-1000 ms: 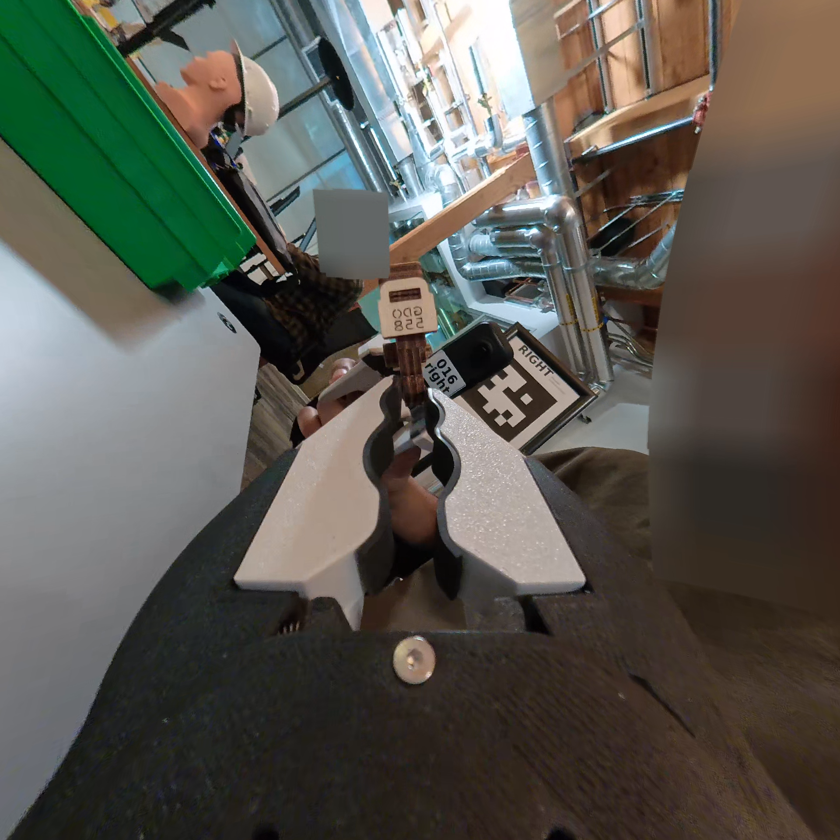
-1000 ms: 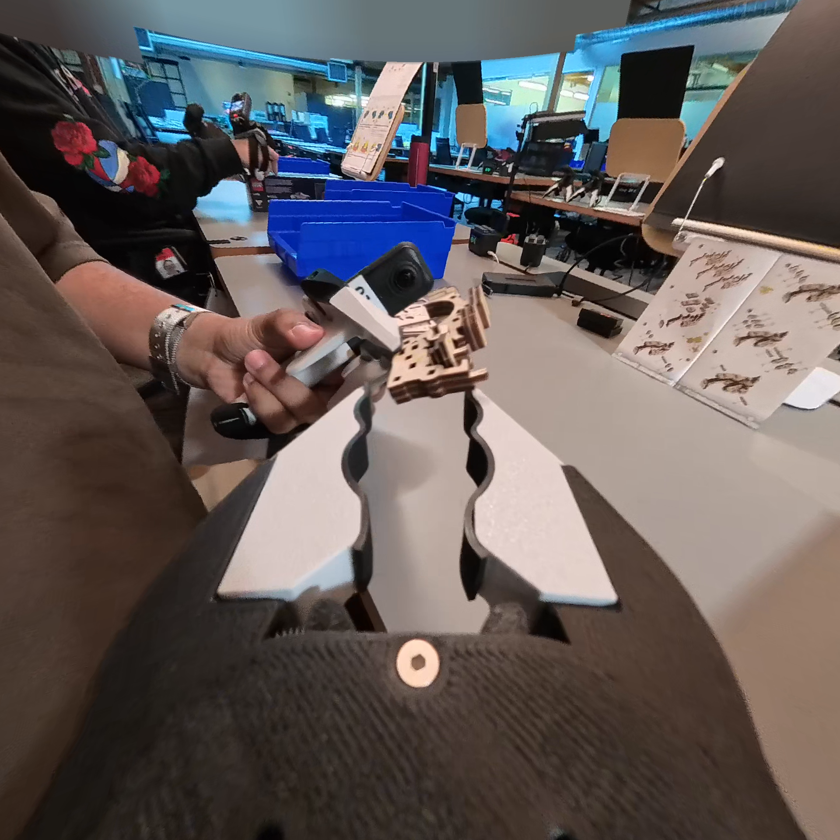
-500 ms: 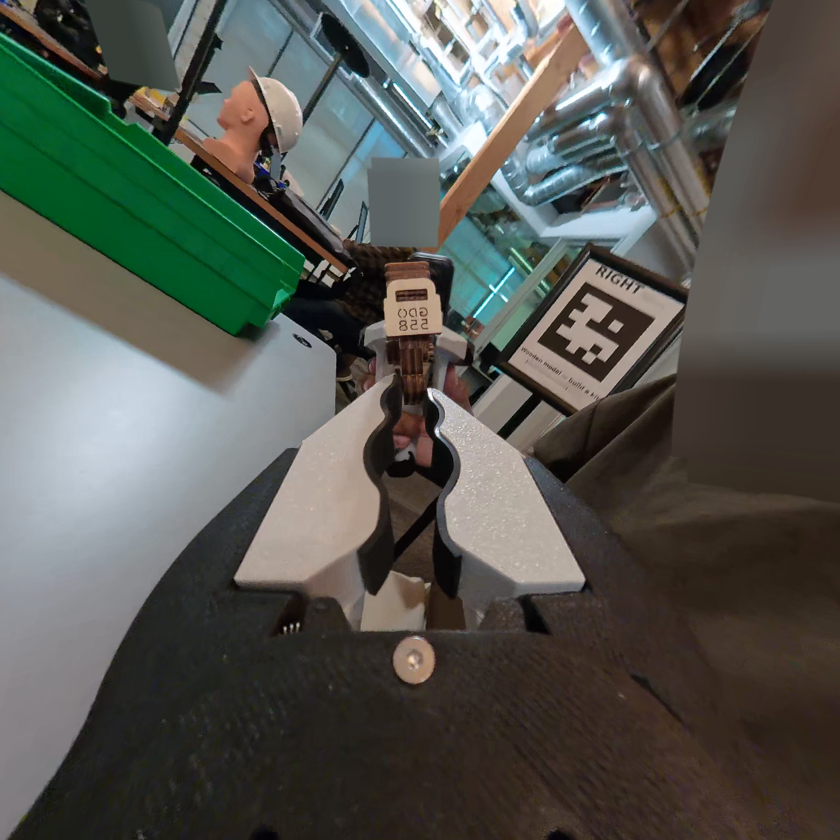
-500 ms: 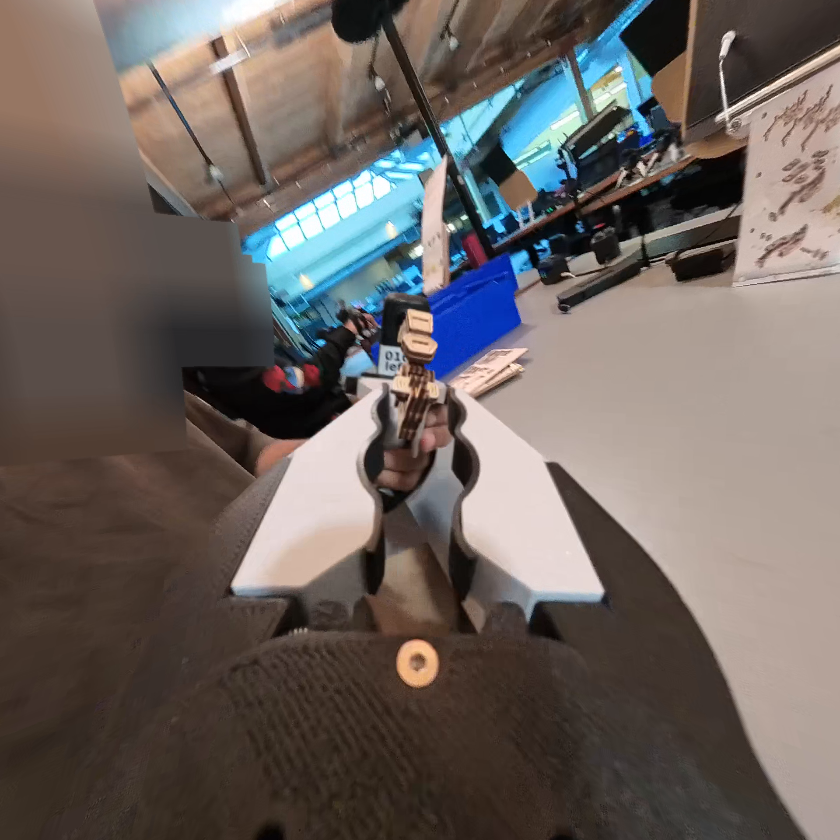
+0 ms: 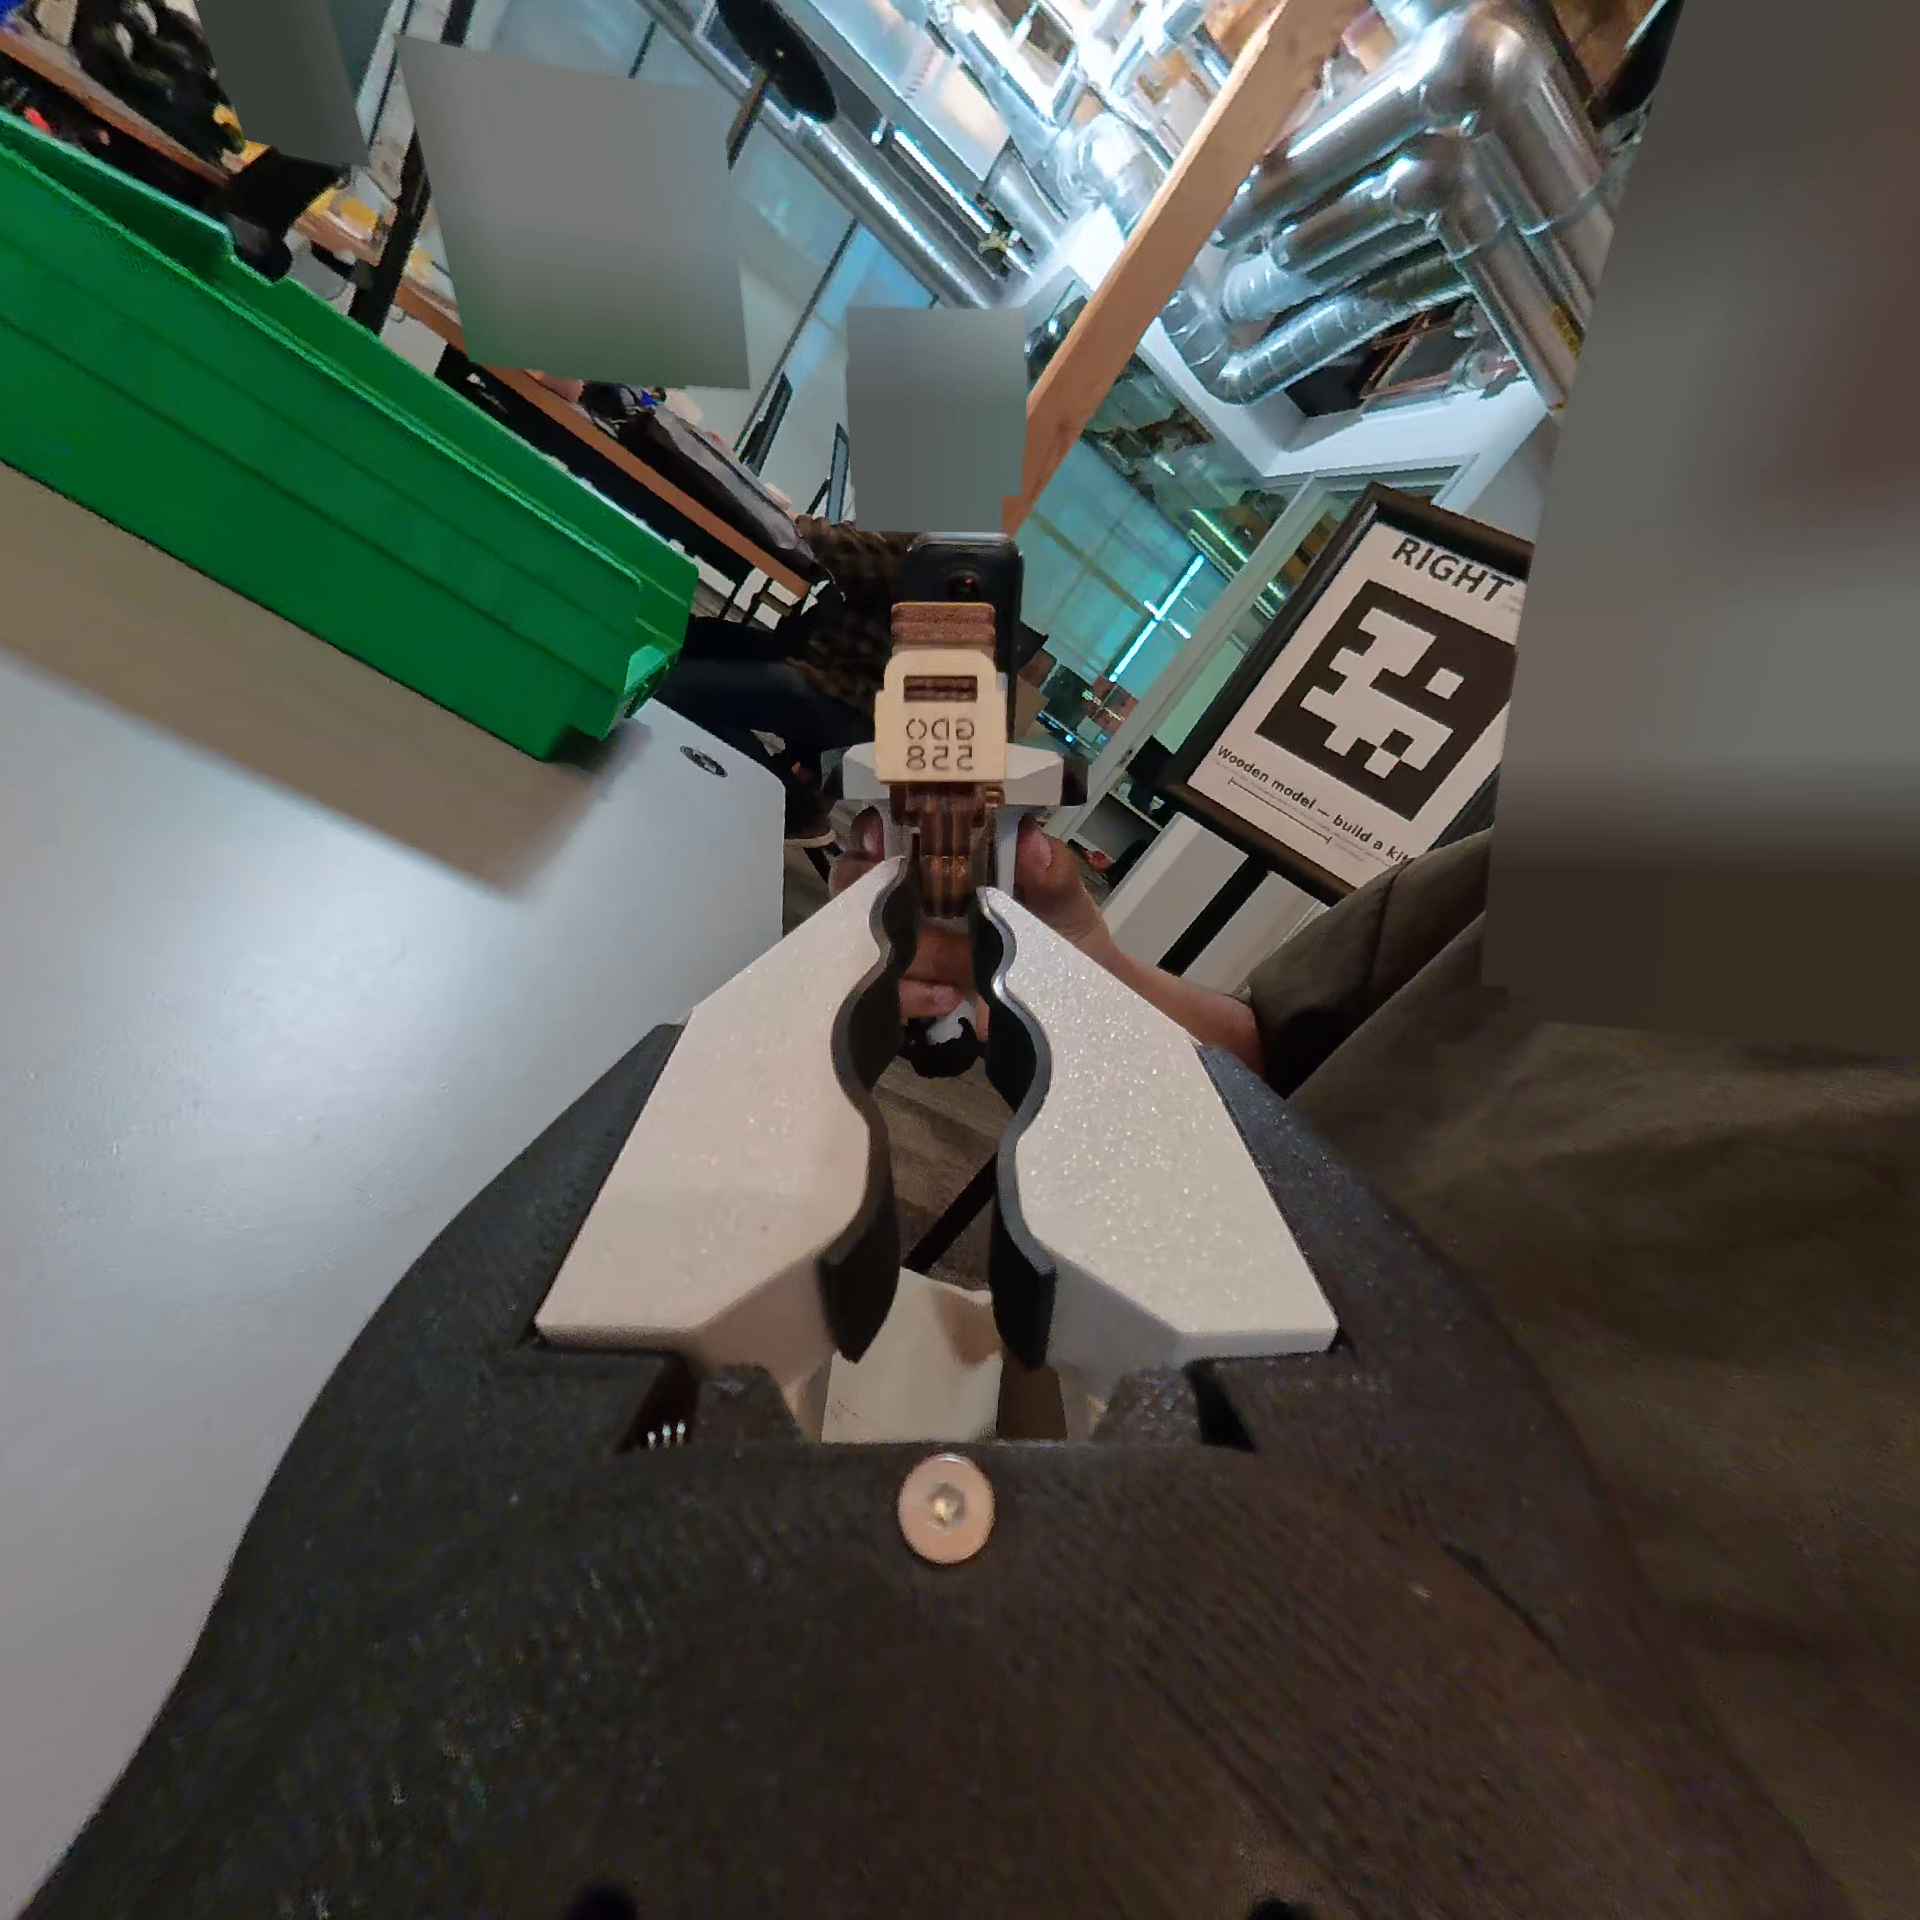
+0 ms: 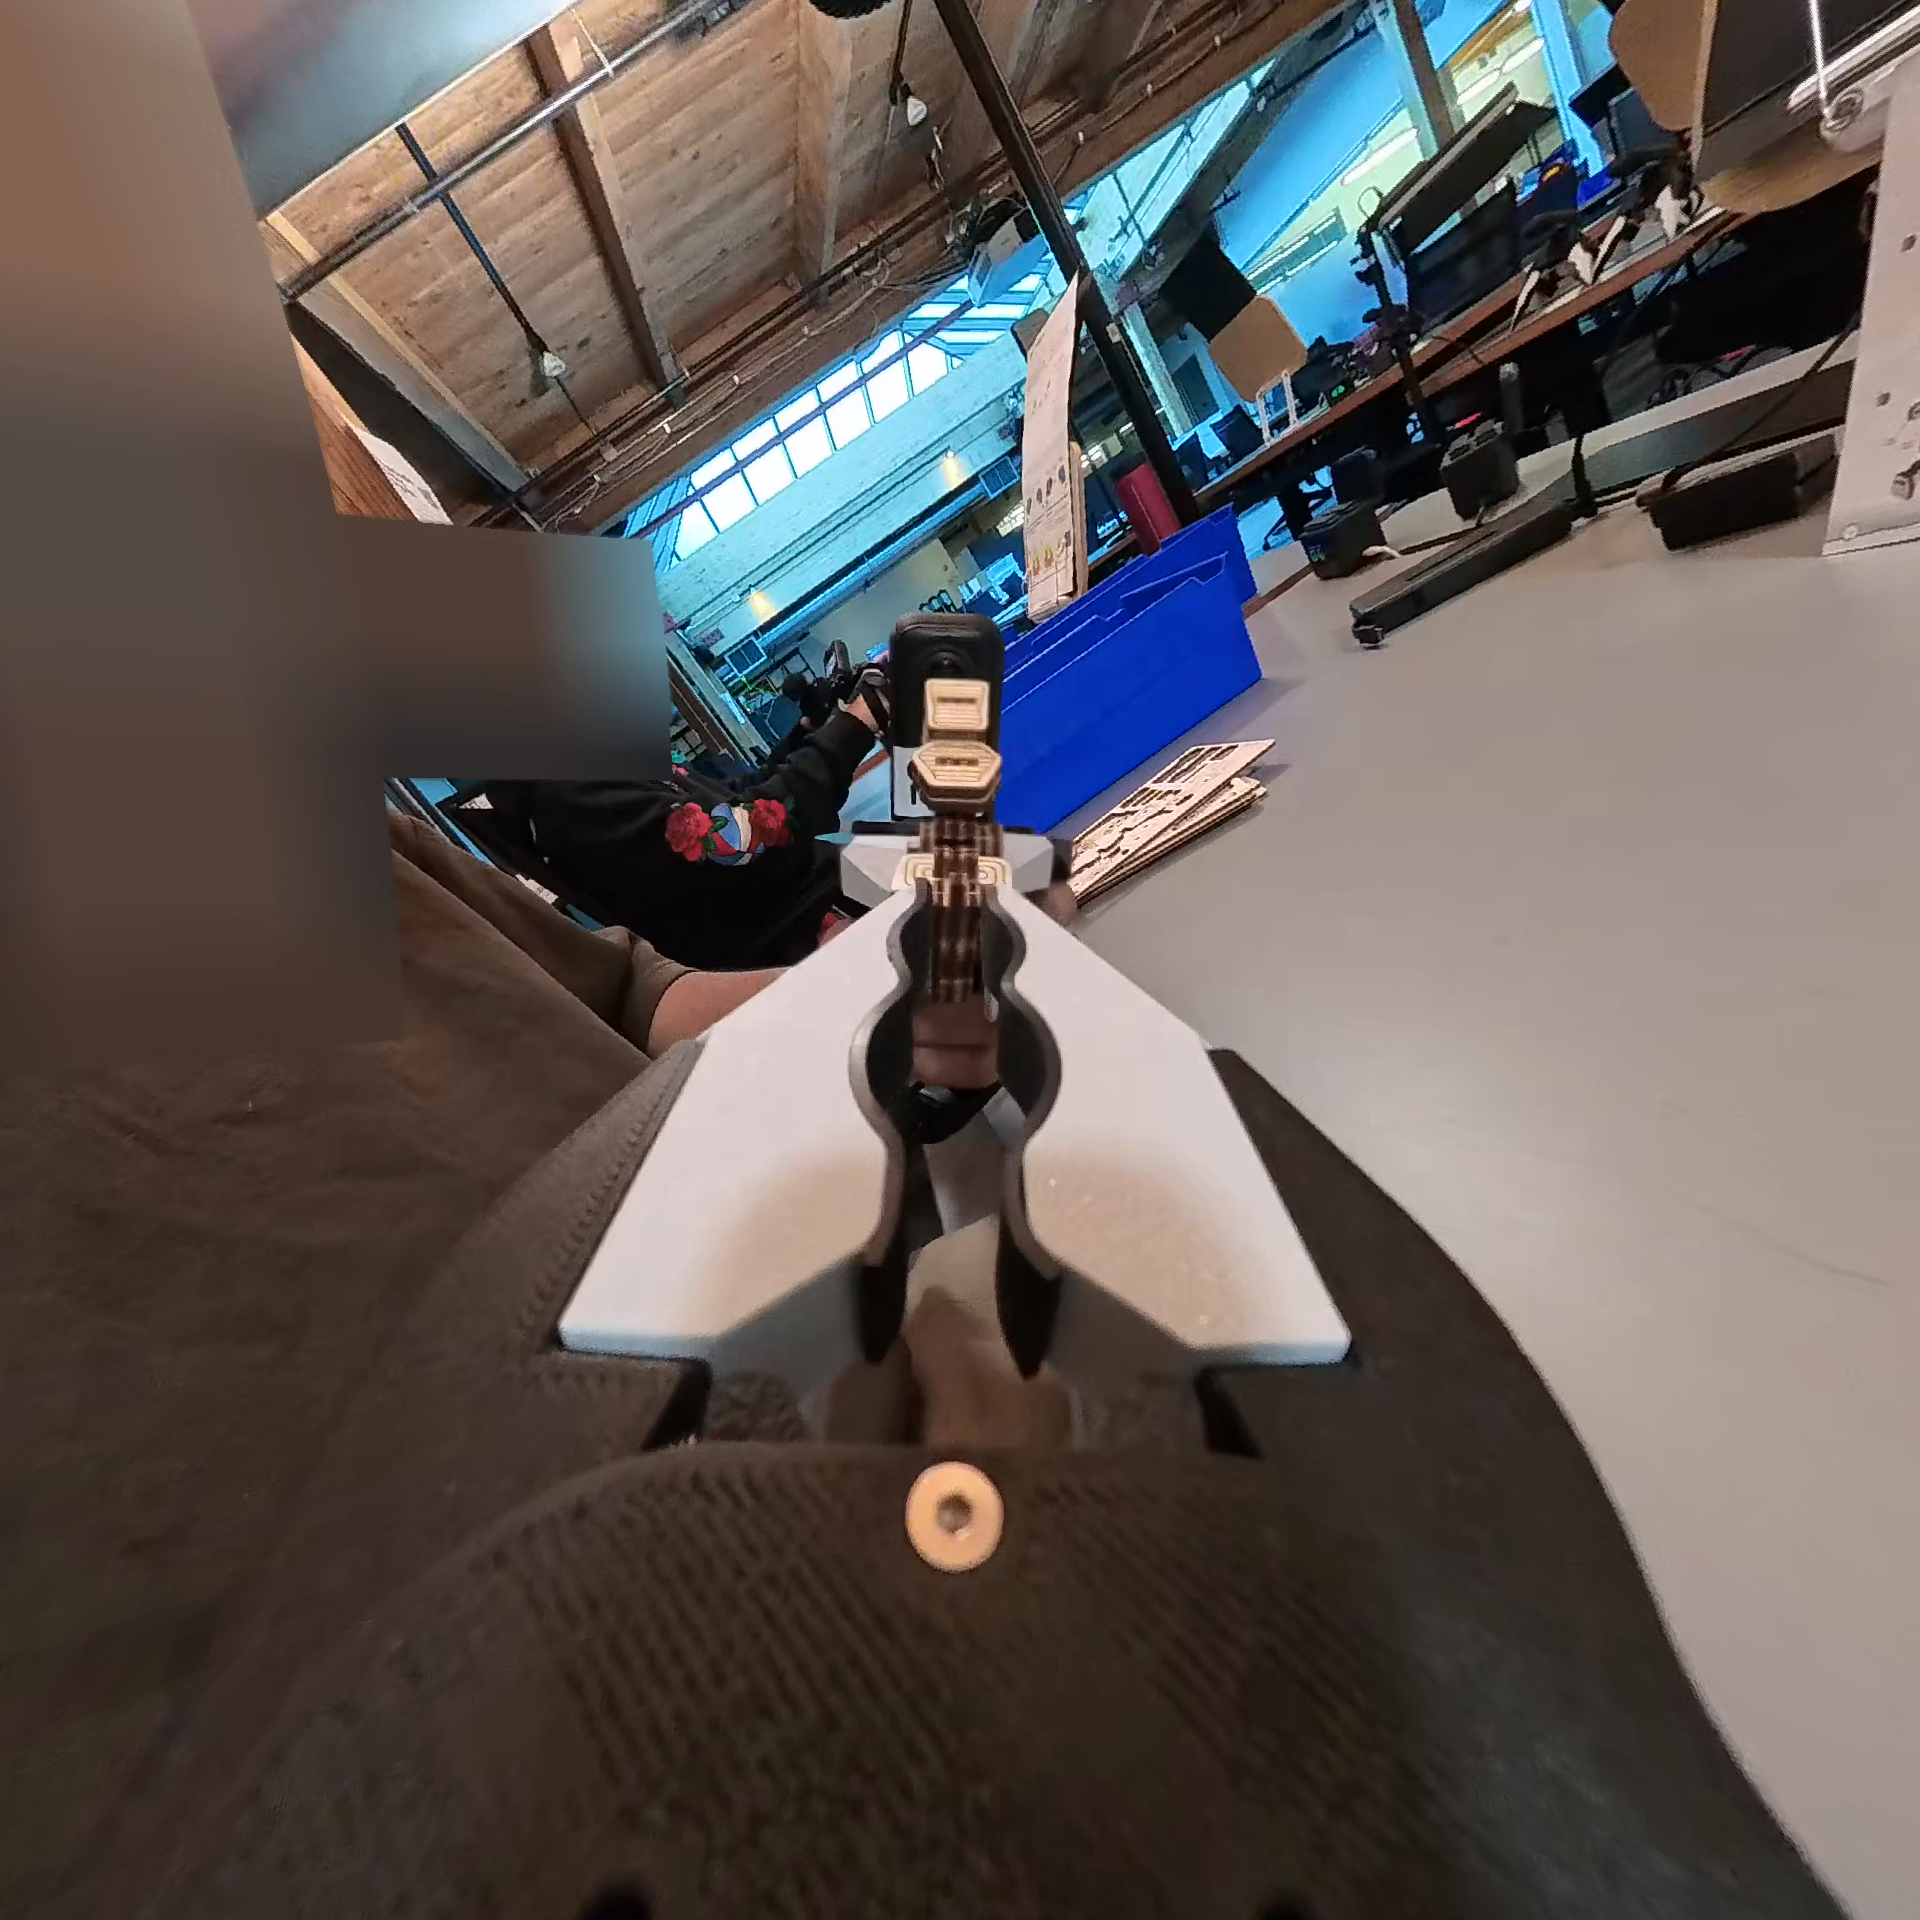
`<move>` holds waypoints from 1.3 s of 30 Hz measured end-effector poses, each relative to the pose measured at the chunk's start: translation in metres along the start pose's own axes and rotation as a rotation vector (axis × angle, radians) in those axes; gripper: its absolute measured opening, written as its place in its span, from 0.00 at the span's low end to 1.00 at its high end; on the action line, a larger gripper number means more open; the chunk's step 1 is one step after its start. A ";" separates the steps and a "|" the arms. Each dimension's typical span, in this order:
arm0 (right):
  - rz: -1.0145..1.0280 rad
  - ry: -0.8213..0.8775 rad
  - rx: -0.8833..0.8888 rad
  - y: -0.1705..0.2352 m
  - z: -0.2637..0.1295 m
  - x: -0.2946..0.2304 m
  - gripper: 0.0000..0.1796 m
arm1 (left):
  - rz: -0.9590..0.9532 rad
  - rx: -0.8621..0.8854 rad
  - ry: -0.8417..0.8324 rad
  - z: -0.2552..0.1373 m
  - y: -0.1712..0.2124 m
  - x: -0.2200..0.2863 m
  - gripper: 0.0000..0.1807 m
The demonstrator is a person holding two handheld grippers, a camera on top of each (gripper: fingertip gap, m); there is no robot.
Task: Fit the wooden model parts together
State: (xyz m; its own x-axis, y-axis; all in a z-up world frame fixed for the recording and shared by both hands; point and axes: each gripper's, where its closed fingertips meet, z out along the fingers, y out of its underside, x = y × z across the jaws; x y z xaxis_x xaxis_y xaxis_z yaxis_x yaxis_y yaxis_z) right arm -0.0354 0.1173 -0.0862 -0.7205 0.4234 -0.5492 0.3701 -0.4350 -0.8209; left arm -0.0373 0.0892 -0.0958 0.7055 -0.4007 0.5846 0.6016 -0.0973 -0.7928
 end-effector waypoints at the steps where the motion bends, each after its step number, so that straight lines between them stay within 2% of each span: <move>1: -0.008 0.007 -0.001 0.000 0.000 0.001 0.04 | -0.011 -0.005 -0.011 0.000 0.001 -0.002 0.04; 8: -0.107 0.108 -0.034 -0.003 -0.011 0.016 0.04 | -0.118 -0.042 -0.093 -0.004 0.007 -0.024 0.20; 15: -0.269 0.262 -0.208 0.011 -0.016 0.053 0.04 | 0.016 -0.069 -0.350 -0.032 0.002 -0.055 0.27; 20: -0.303 0.229 -0.361 0.035 0.008 0.067 0.04 | 0.080 -0.030 -0.465 -0.057 -0.002 -0.056 0.28; 28: -0.405 0.182 -0.544 0.060 0.038 0.081 0.04 | 0.091 0.003 -0.543 -0.087 0.003 -0.049 0.28; 39: -0.433 0.165 -0.652 0.073 0.054 0.092 0.04 | 0.100 0.030 -0.585 -0.105 0.006 -0.041 0.25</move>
State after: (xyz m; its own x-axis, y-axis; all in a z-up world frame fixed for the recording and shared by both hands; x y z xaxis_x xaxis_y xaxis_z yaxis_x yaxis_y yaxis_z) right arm -0.1066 0.0822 -0.1880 -0.8017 0.5824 -0.1346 0.3818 0.3256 -0.8650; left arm -0.1013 0.0095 -0.1427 0.8435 0.1633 0.5118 0.5258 -0.0561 -0.8487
